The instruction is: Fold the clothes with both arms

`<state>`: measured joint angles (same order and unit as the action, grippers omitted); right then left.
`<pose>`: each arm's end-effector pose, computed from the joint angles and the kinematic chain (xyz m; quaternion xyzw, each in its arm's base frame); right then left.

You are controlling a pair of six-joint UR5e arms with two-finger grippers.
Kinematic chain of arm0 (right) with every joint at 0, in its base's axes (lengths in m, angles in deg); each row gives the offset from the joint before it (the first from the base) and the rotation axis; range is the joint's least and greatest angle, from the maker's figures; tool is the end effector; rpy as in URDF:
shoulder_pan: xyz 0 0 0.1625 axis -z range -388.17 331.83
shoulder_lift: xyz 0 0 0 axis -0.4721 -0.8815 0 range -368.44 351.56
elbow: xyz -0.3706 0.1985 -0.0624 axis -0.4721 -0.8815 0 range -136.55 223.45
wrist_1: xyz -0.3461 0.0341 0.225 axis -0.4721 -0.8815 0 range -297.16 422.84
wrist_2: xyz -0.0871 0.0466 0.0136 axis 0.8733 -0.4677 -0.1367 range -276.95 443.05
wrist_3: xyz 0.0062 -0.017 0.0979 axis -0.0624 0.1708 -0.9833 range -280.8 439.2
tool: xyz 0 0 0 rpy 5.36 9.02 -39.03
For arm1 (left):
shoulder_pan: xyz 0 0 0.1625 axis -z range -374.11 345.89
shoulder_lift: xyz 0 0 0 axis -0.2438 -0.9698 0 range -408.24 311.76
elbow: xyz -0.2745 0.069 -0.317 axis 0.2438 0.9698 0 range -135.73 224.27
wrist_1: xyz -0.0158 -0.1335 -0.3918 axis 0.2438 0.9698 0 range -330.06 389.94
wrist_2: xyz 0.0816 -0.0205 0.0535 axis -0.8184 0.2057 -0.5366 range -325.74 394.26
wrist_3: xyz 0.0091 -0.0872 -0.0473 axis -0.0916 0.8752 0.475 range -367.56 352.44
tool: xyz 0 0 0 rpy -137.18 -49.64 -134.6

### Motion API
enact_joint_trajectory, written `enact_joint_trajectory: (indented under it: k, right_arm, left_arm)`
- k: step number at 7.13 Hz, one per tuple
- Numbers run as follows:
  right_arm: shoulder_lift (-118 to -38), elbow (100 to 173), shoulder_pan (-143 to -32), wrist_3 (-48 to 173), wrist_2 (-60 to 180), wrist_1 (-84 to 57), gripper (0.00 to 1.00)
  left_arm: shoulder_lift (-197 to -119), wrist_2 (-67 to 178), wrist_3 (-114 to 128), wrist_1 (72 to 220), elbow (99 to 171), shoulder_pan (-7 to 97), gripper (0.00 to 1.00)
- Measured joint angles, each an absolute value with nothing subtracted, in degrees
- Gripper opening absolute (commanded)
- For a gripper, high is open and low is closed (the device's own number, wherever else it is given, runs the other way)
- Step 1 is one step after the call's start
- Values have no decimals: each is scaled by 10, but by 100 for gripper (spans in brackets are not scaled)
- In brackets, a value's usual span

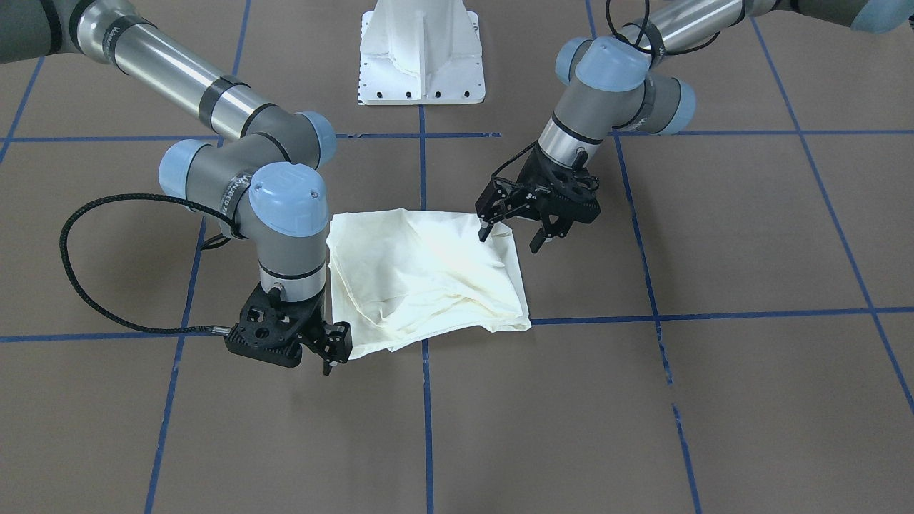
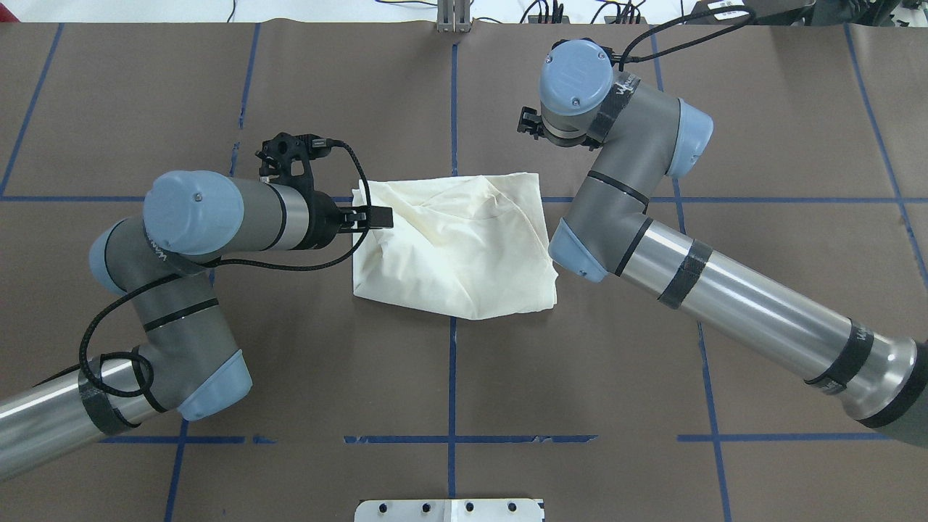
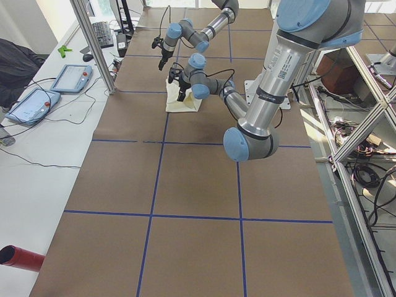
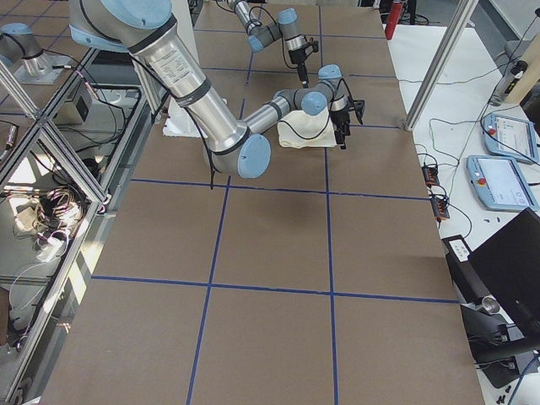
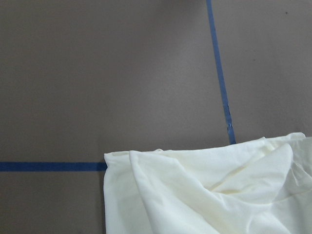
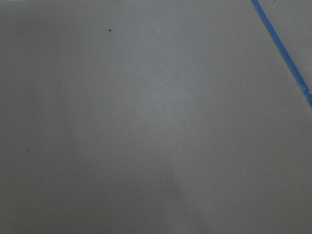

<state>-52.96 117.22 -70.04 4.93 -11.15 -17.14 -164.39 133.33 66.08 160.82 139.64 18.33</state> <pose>-0.5006 -0.6180 0.2826 0.1316 -0.3108 0.2008 0.9196 0.4817 -0.4455 0.2737 0.1851 0.5626 -0.0663 0.8030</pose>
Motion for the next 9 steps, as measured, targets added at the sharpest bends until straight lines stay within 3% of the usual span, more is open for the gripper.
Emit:
enact_joint_trajectory:
  k: [2, 3, 4, 9]
  right_arm:
    - [-531, 1175, -701, 50, -113, -171, 100]
    - [-531, 1176, -701, 50, -113, -171, 100]
    - [-531, 1177, -702, 50, -113, -171, 100]
    - [-532, 1178, -701, 50, -113, -171, 100]
  left_arm:
    - [-1631, 1321, 682, 1678, 1384, 152, 100]
    - [-1631, 1300, 690, 1715, 1367, 138, 96]
    - [-1633, 1285, 697, 1748, 1348, 130, 85]
    - [-1629, 1277, 696, 1774, 1333, 124, 73]
